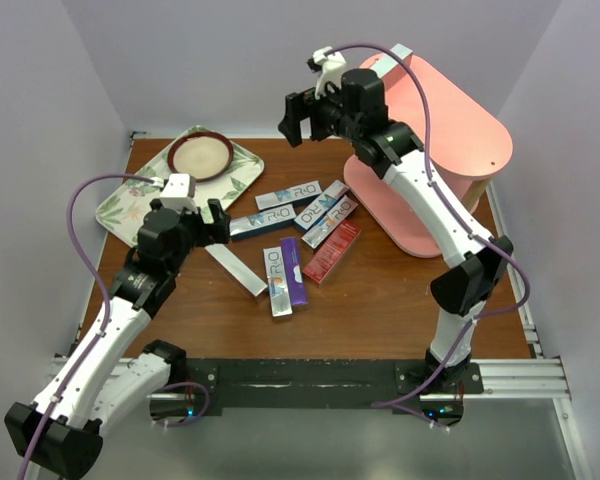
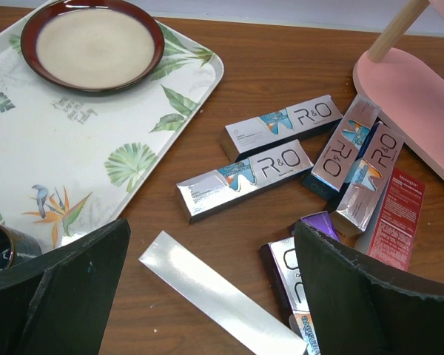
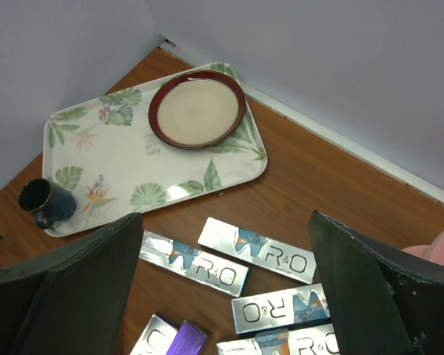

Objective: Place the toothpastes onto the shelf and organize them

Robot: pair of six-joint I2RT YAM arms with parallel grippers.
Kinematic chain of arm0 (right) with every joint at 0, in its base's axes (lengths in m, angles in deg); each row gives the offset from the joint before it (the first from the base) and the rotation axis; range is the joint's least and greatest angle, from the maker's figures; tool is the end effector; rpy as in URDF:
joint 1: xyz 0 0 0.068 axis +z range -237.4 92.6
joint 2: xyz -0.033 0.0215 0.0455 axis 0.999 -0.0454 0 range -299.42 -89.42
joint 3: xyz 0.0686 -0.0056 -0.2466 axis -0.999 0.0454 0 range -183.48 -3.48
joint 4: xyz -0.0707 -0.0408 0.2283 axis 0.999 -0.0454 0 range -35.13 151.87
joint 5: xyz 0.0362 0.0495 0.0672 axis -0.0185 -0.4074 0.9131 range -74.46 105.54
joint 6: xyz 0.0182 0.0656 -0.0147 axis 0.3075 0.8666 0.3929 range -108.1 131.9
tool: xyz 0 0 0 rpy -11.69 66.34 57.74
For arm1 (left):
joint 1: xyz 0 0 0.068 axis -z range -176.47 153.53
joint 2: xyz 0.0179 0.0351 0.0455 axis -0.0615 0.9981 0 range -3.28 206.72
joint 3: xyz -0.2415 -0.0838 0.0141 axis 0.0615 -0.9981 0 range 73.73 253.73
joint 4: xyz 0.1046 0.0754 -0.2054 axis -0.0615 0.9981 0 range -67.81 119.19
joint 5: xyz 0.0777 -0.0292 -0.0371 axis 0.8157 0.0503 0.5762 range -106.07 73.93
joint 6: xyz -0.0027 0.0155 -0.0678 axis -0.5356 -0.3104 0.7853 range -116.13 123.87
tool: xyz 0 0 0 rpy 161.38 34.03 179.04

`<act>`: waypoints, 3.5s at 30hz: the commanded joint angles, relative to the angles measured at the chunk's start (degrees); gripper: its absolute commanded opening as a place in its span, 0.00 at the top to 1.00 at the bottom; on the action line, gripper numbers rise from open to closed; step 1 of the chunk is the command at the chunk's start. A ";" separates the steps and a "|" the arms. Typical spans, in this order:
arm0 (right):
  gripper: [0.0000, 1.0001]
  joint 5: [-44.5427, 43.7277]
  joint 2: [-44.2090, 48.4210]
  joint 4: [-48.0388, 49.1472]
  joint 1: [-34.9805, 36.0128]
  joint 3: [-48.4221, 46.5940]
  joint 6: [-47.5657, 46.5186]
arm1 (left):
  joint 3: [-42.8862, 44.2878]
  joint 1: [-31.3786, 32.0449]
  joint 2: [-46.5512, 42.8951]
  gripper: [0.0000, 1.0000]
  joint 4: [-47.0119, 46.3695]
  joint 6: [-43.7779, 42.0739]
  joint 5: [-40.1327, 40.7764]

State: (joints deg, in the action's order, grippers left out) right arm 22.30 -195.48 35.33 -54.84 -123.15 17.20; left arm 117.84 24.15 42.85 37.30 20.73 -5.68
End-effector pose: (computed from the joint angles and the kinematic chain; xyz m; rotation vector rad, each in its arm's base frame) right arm 0.3499 0.2313 0.4326 -0.5149 1.7585 0.5754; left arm 0.1905 -0.0608 0.3053 -0.0641 1.8731 -0.2826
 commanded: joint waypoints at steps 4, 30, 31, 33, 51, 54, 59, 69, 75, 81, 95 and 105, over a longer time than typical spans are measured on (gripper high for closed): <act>0.01 -3.94 0.51 2.28 -0.13 -3.19 -3.28 | -0.70 -0.67 0.19 0.02 -1.40 -0.34 -0.37; 0.01 -13.27 -2.22 5.01 -2.06 -5.48 -4.95 | -0.61 -0.76 0.72 0.02 -1.05 -0.25 0.24; 0.01 -13.36 -2.39 4.93 -2.23 -5.74 -4.95 | -0.53 -0.76 0.72 0.02 -0.96 -0.25 0.33; 0.01 -13.18 -2.75 4.84 -2.32 -6.09 -4.95 | -0.53 -0.76 0.89 0.02 -0.87 -0.25 0.50; 0.01 10.37 13.94 -2.28 2.16 11.38 -8.02 | 1.76 -0.76 7.13 0.00 10.46 12.74 13.69; 0.02 8.97 17.20 -2.46 4.18 18.67 -9.25 | 0.27 -0.67 7.39 0.00 11.25 15.73 12.46; 0.01 5.98 22.64 1.49 6.11 34.40 -8.73 | -1.49 -0.32 11.69 0.00 13.09 20.65 9.82; 0.01 9.05 26.96 6.42 6.47 52.08 -3.28 | 0.44 6.88 24.35 0.00 13.18 27.78 14.91; 0.01 10.02 29.24 8.26 6.73 57.71 -3.19 | -1.31 8.56 27.61 0.00 12.05 30.68 17.82; 0.01 10.99 29.42 9.14 6.82 60.17 -2.58 | -2.19 9.00 29.89 0.04 8.36 31.83 17.56; 0.01 11.34 30.56 9.41 7.61 63.16 -2.14 | -2.28 9.26 32.97 0.27 5.89 34.29 16.07; 0.01 11.52 31.35 11.52 9.28 65.54 -0.99 | -4.30 9.26 33.41 0.37 4.66 35.52 14.04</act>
State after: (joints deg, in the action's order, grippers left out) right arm 31.96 -166.43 43.92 -46.34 -58.26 14.99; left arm 114.98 33.20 75.57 43.31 54.37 9.20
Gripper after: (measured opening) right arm 0.986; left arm 0.639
